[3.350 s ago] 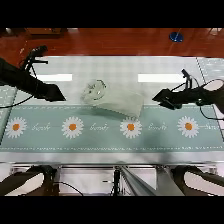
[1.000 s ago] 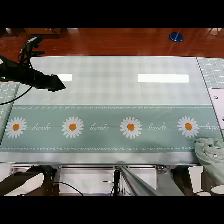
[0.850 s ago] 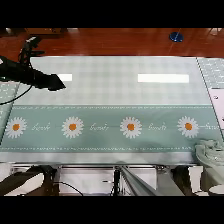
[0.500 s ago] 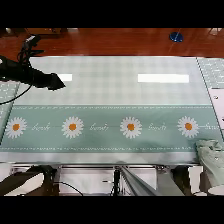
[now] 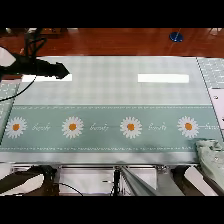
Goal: Fold the shirts.
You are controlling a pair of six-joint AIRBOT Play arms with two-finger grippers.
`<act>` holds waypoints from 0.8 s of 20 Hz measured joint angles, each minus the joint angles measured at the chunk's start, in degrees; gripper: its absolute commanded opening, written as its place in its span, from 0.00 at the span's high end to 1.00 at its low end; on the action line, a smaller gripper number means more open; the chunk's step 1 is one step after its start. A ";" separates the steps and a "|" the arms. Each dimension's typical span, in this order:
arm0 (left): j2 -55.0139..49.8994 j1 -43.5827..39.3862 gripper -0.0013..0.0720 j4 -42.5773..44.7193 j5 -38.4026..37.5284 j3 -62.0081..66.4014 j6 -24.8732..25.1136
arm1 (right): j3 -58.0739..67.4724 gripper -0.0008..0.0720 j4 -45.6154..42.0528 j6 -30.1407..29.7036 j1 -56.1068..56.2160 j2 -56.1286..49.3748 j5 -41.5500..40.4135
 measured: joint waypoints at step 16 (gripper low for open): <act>-6.88 -10.40 0.26 18.16 -15.26 2.29 -15.15 | 5.11 0.37 -8.37 7.41 36.96 -14.29 21.68</act>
